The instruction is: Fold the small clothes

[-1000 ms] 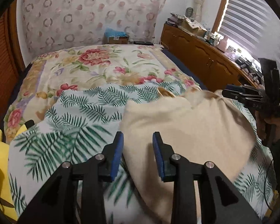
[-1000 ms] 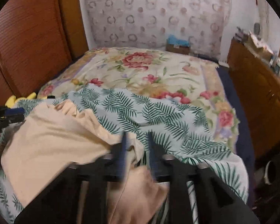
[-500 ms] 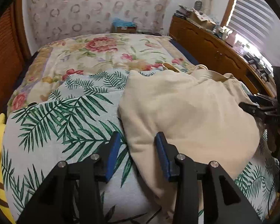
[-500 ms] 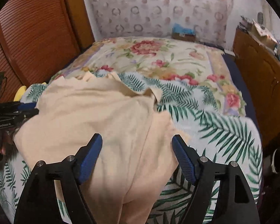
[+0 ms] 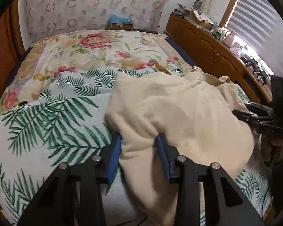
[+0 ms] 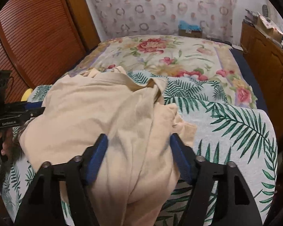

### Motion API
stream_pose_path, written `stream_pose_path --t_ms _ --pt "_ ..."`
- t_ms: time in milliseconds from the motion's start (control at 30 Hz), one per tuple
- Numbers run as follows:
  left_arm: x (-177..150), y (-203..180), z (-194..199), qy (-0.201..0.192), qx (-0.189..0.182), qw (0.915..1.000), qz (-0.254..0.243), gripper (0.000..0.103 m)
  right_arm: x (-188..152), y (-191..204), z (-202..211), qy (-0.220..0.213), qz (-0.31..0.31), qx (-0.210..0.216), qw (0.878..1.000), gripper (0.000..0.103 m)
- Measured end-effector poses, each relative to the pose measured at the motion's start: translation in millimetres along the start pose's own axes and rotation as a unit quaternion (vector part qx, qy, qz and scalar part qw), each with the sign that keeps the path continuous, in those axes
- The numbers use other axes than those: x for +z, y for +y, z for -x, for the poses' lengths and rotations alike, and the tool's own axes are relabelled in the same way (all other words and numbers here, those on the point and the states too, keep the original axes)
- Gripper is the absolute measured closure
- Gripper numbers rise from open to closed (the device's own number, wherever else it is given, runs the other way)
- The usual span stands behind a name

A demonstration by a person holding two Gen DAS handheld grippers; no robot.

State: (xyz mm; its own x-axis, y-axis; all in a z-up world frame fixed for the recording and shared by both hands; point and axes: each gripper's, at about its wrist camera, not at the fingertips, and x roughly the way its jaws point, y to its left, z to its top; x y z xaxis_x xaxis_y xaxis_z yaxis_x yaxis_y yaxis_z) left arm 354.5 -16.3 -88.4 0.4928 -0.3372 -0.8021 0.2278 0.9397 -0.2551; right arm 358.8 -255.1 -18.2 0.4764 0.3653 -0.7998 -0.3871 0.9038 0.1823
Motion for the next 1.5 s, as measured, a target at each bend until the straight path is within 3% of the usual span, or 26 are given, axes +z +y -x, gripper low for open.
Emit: stream_pose_path --t_ms 67,133,233,367,533,700,733,767,800,867,967,1133,1333,1500 --pt "0.7 -0.2 0.1 0.001 -0.008 1.0000 0.004 0.079 0.1 2.2 -0.4 0.002 0.003 0.008 1.000 0.052" --pt "1.2 0.2 0.4 0.000 -0.011 0.9999 0.006 0.080 -0.2 2.8 0.2 0.003 0.004 0.016 1.000 0.061" --pt "2.2 -0.3 1.2 0.000 -0.007 1.0000 0.002 0.080 0.0 5.3 3.3 -0.001 0.016 0.001 1.000 0.061" --pt "2.1 -2.5 1.3 0.000 -0.005 1.0000 -0.001 0.079 -2.8 6.4 12.4 -0.017 0.022 -0.045 0.999 0.035" --pt "2.4 -2.9 0.9 0.000 -0.006 1.0000 -0.003 0.078 -4.0 -12.7 6.1 -0.003 -0.016 -0.042 0.999 0.026" --pt "2.3 -2.8 1.1 -0.001 -0.006 1.0000 -0.002 0.078 -4.3 -17.0 4.8 -0.001 -0.039 -0.018 0.999 0.025" --pt "1.4 -3.2 1.1 -0.006 -0.014 0.9999 -0.004 0.085 -3.7 -14.9 4.8 -0.002 -0.036 -0.013 0.999 0.035" --pt "-0.1 -5.6 0.6 -0.010 -0.028 0.9994 -0.014 0.091 -3.9 -11.9 4.3 -0.004 -0.031 -0.002 1.000 0.061" --pt "-1.8 -8.7 0.5 -0.015 -0.030 0.9991 -0.026 0.093 -3.9 -8.0 2.5 -0.004 -0.027 0.027 0.999 0.073" --pt "-3.5 -9.7 4.3 -0.023 -0.027 0.9989 -0.032 0.094 -3.8 1.0 -0.4 -0.009 -0.005 0.038 0.999 0.081" --pt "-4.4 -8.5 30.8 -0.065 -0.033 0.9972 -0.019 0.094 -0.6 8.6 8.2 -0.021 0.017 0.035 0.999 0.086" --pt "-14.1 -7.2 77.4 -0.113 -0.034 0.9928 -0.018 0.094 8.8 39.7 38.7 -0.075 0.066 0.024 0.995 0.087" --pt "-42.8 14.8 147.9 -0.187 0.003 0.9823 0.009 0.094 37.4 91.3 59.3 -0.114 0.128 0.043 0.984 0.088" --pt "-78.4 52.1 195.6 -0.220 0.048 0.9732 0.047 0.094 69.2 152.7 49.6 -0.125 0.194 0.072 0.970 0.088"
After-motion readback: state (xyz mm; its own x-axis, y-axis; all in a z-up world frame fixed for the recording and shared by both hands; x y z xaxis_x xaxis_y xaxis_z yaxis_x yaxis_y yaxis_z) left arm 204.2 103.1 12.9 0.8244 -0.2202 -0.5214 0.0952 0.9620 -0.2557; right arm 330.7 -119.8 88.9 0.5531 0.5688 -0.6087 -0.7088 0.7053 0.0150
